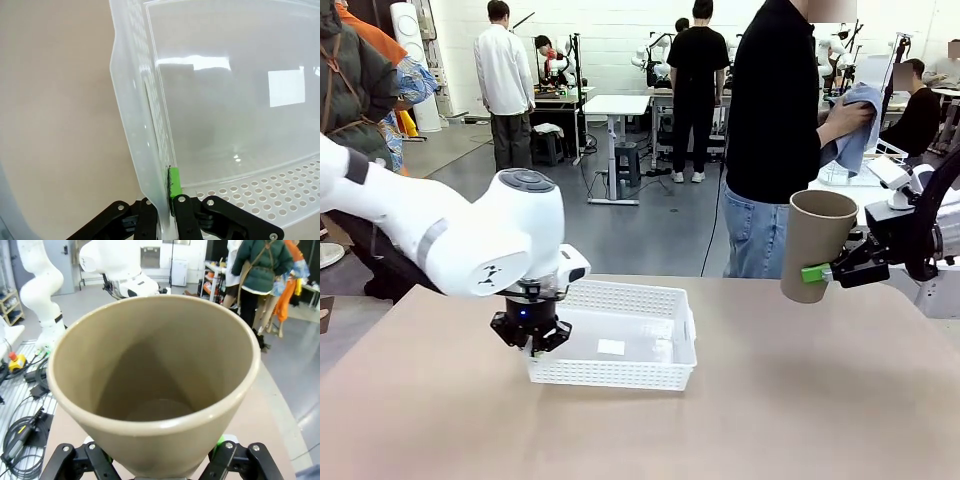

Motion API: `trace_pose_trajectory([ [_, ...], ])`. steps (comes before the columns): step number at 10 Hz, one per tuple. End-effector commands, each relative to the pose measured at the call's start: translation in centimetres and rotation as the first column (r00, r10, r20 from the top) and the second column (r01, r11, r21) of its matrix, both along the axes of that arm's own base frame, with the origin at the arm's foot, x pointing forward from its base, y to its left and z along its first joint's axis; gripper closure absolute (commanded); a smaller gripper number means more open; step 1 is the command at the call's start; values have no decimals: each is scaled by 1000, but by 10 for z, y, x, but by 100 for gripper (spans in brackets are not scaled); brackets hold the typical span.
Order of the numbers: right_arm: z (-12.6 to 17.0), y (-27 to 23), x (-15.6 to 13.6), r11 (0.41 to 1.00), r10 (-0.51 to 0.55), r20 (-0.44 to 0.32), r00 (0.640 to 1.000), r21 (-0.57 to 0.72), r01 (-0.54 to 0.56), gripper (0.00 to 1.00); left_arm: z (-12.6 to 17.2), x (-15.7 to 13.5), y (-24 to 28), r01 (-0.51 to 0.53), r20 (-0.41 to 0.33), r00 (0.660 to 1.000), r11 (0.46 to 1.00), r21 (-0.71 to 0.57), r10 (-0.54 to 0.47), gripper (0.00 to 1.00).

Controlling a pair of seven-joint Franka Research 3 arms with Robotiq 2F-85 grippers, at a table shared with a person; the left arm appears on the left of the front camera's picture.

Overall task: Clean and organize the cups into the basket.
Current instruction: Pick up the Organizing basket and move it to the center of the table, then pick up the Reusable plastic cup from the right side of the table and place it inside the Organizing basket.

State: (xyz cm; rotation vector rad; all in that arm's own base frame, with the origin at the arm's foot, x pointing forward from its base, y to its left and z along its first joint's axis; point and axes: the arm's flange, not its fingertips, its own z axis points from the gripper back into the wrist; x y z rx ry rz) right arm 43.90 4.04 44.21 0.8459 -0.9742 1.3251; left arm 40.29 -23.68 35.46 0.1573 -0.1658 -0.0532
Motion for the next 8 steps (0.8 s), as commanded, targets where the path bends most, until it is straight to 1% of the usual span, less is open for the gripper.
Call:
trace_pose_trajectory([
  [1,3,-1,-2,1000,11,11,1000,11,-11,76,-13,7,-35,-19,-12,1000,999,29,19,100],
  [3,3,-1,-2,1000,11,11,1000,11,-11,76,-4,12,-45,-32,-23,999,999,-20,32,100],
  [5,3,-1,-2,1000,11,11,1000,11,-11,76,11,10,-40,0,-60,998,995,-99,-6,100],
  [6,3,-1,-2,1000,11,11,1000,11,-11,76,16,8,-36,-4,-64,998,993,-119,-3,100],
  [8,3,-1,-2,1000,11,11,1000,11,-11,76,14,7,-32,-12,-78,997,994,-109,3,100],
])
